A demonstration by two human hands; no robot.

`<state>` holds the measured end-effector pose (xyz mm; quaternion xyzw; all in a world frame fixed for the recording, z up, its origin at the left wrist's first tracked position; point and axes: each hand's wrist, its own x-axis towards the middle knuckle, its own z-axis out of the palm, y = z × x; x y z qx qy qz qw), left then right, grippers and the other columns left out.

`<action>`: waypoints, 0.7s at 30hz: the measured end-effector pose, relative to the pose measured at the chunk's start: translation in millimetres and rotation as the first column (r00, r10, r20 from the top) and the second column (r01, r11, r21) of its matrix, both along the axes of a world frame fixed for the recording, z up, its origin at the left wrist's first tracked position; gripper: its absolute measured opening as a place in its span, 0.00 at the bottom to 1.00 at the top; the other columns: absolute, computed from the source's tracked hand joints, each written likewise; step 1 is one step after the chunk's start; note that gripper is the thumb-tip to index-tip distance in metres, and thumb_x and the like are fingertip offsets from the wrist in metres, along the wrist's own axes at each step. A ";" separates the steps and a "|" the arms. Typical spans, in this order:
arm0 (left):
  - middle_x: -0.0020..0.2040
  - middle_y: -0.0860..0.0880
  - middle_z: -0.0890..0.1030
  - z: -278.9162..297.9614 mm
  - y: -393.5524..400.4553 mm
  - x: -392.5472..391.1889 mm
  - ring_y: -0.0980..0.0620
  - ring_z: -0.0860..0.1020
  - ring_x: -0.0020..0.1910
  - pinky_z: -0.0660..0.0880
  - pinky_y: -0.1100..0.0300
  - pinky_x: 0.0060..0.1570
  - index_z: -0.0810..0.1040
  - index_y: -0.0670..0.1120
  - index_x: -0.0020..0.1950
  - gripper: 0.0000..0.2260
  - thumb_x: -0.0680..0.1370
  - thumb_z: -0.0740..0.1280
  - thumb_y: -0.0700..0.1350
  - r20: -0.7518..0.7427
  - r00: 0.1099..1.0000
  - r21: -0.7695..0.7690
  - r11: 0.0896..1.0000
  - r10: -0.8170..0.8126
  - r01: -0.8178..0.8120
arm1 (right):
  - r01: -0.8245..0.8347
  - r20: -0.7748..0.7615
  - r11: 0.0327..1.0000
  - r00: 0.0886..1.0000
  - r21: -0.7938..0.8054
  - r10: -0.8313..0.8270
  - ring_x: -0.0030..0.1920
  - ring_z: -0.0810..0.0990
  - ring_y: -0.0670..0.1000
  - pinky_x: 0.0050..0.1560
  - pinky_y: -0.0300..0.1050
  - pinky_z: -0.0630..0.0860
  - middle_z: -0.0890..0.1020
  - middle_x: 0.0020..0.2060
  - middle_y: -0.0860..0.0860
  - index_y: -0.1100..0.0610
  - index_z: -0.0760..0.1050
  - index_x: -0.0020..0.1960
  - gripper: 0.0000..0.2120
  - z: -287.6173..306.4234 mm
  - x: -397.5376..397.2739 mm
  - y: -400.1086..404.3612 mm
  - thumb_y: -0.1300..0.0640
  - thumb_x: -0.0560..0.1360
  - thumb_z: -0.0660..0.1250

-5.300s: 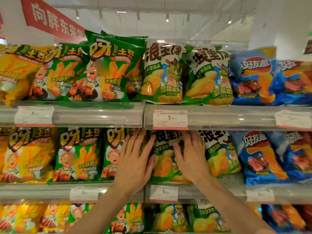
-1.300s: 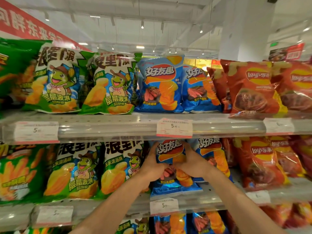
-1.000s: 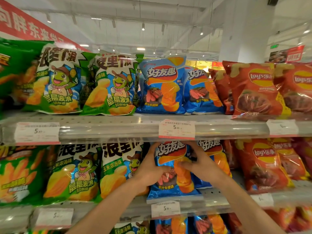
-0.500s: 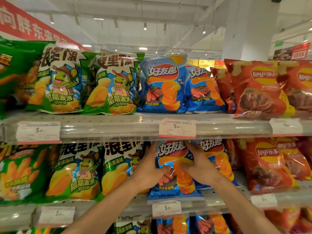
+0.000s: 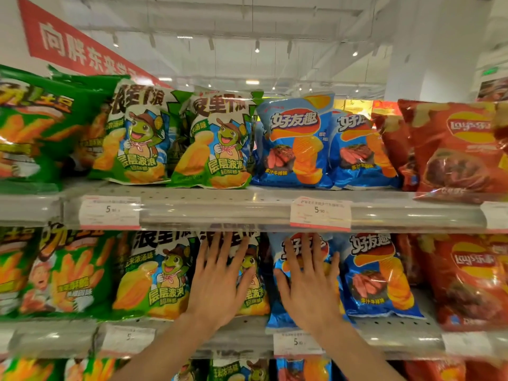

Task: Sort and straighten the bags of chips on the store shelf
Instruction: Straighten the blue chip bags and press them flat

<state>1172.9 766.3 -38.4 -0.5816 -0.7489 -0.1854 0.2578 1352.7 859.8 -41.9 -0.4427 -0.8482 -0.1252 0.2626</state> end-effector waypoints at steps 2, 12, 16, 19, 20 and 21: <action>0.80 0.43 0.59 -0.3 0.5 -1.6 0.41 0.55 0.80 0.54 0.39 0.75 0.58 0.52 0.81 0.28 0.83 0.48 0.63 -0.007 1.000 -0.012 1.000 0.004 -0.004 | 0.013 -0.004 1.000 1.000 -0.017 -0.013 0.79 0.52 0.61 0.72 0.74 0.50 0.59 0.78 0.60 0.50 0.56 0.79 0.32 -2.3 -2.8 -0.2 0.36 0.81 0.46; 0.80 0.42 0.59 -1.7 -0.5 -5.1 0.41 0.55 0.80 0.56 0.37 0.75 0.58 0.52 0.81 0.29 0.83 0.47 0.63 -0.010 0.999 -0.014 0.999 -0.035 0.035 | 0.015 -0.045 0.999 0.999 -0.041 -0.017 0.79 0.47 0.59 0.73 0.72 0.49 0.52 0.80 0.57 0.50 0.54 0.80 0.32 -5.4 -11.5 2.3 0.35 0.81 0.43; 0.79 0.41 0.61 -0.1 -2.0 -5.7 0.41 0.57 0.79 0.55 0.36 0.75 0.62 0.50 0.79 0.28 0.83 0.49 0.61 -0.017 0.997 0.020 0.997 -0.073 0.073 | -0.039 -0.159 0.999 0.987 -0.033 0.033 0.80 0.42 0.55 0.76 0.67 0.43 0.50 0.80 0.55 0.50 0.50 0.81 0.33 -2.0 0.4 -1.6 0.35 0.81 0.41; 0.77 0.42 0.65 3.7 -1.3 7.5 0.41 0.61 0.77 0.56 0.39 0.75 0.67 0.48 0.77 0.26 0.82 0.53 0.58 0.022 0.988 0.080 0.986 -0.151 0.148 | -0.057 -0.212 0.998 0.976 -0.031 0.049 0.80 0.43 0.54 0.77 0.63 0.45 0.50 0.80 0.55 0.49 0.50 0.80 0.33 5.7 22.1 -1.3 0.34 0.81 0.42; 0.76 0.43 0.67 4.2 -1.3 14.8 0.42 0.63 0.76 0.58 0.41 0.75 0.67 0.48 0.76 0.26 0.81 0.54 0.58 0.040 0.982 0.097 0.979 -0.186 0.181 | -0.061 -0.226 0.998 0.973 -0.028 0.054 0.80 0.46 0.55 0.77 0.63 0.47 0.52 0.80 0.55 0.49 0.50 0.80 0.33 9.1 31.9 -0.6 0.34 0.80 0.42; 0.75 0.44 0.67 4.9 -0.8 23.2 0.43 0.64 0.75 0.61 0.43 0.74 0.67 0.48 0.75 0.25 0.81 0.55 0.57 0.063 0.973 0.116 0.970 -0.222 0.214 | -0.065 -0.245 0.998 0.968 -0.024 0.057 0.79 0.50 0.56 0.76 0.63 0.52 0.54 0.79 0.55 0.50 0.51 0.79 0.32 12.6 42.6 1.6 0.35 0.80 0.44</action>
